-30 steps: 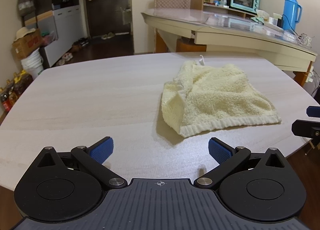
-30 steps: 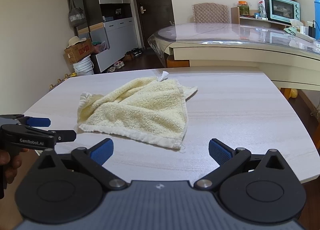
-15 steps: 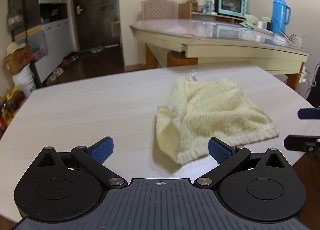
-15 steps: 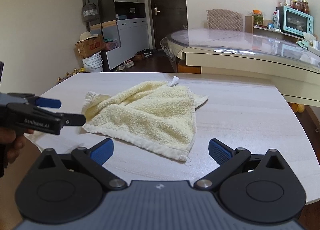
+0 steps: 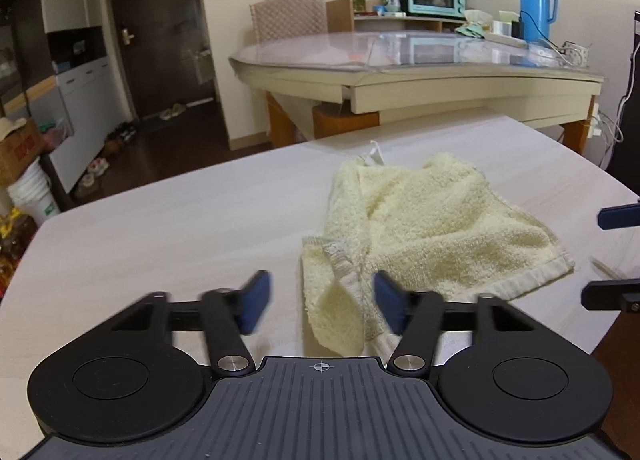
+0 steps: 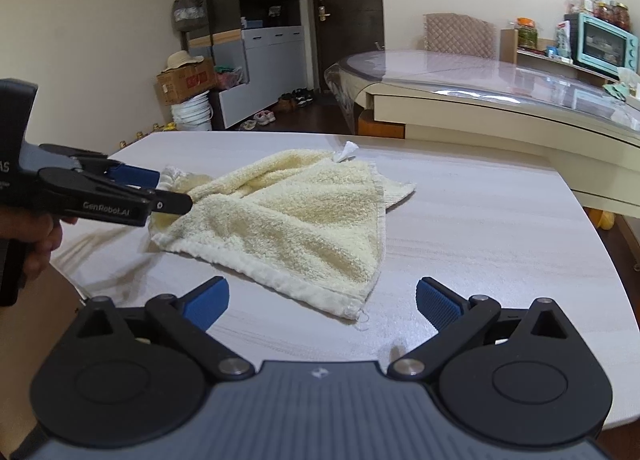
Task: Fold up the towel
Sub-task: 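Close the left tool on a towel corner while the right tool grasps another corner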
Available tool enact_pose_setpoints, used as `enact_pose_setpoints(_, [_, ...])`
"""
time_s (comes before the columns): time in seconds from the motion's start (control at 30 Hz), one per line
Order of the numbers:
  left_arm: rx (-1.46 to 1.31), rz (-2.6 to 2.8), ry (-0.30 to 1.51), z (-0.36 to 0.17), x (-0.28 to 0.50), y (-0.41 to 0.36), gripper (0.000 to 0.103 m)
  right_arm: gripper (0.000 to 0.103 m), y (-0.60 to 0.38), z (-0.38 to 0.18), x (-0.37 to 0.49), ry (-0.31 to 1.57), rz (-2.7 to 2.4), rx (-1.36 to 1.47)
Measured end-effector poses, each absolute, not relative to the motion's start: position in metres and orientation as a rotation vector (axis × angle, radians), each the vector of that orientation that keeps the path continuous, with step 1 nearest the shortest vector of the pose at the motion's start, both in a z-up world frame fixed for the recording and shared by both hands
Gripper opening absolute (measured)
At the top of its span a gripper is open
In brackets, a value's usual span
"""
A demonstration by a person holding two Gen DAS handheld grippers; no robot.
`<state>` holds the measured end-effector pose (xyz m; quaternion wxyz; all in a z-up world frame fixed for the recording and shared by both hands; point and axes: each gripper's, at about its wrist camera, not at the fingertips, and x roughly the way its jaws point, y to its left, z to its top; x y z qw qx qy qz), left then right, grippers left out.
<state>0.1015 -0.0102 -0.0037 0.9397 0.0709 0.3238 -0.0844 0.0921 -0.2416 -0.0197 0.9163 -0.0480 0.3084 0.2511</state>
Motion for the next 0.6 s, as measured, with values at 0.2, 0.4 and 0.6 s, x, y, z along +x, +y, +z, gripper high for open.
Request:
enact_pose_setpoints(0.2, [0.079, -0.225, 0.667, -0.006, 0.101, 0.002, 0.007, 0.069, -0.238, -0.028, 0.105, 0.658, 0.563, -0.146])
enact_pose_setpoints(0.4, [0.039, -0.219, 0.663, -0.008, 0.103, 0.014, 0.007, 0.054, -0.24, -0.035, 0.117, 0.688, 0.562, -0.118])
enact_pose_setpoints(0.6, [0.009, -0.205, 0.646, -0.007, 0.101, 0.021, 0.006, 0.003, -0.246, -0.036, 0.121, 0.692, 0.541, -0.08])
